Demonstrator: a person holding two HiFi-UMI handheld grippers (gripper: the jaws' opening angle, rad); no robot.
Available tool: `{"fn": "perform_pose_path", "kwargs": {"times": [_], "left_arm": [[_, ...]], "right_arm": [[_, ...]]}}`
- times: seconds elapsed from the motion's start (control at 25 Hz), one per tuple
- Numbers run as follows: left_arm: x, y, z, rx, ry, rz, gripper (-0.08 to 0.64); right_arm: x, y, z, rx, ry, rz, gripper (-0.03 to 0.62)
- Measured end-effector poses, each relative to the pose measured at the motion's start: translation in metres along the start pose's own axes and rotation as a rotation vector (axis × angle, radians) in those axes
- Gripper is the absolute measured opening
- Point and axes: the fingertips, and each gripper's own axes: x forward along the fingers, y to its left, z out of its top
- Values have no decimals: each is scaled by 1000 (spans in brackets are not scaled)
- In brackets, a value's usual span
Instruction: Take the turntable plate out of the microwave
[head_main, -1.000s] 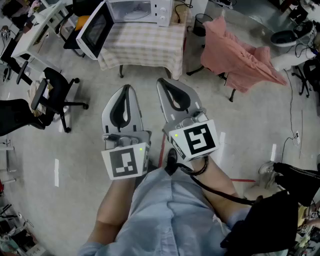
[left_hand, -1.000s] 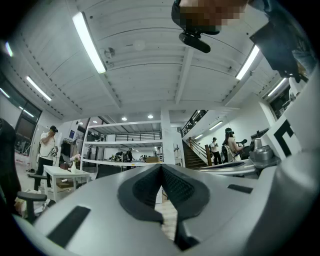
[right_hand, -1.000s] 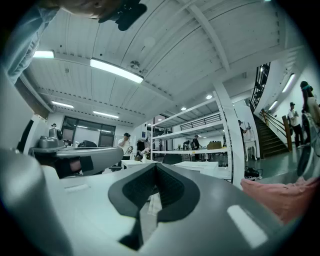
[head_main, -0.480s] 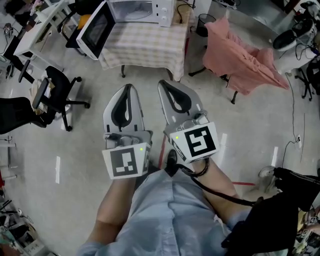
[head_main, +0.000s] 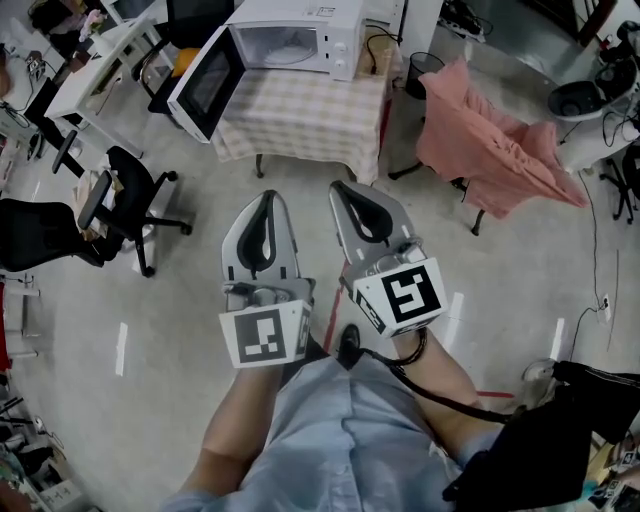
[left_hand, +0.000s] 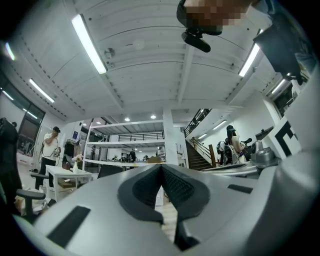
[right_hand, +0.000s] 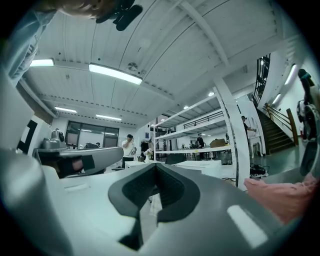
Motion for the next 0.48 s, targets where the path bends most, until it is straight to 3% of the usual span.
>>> {"fn": "perform_pose_path", "kwargs": {"times": [0.48], "left_arm": [[87,50,-34,-25,28,-62,6]], "right_arm": [[97,-33,-20,-26,22,-54,0]]}}
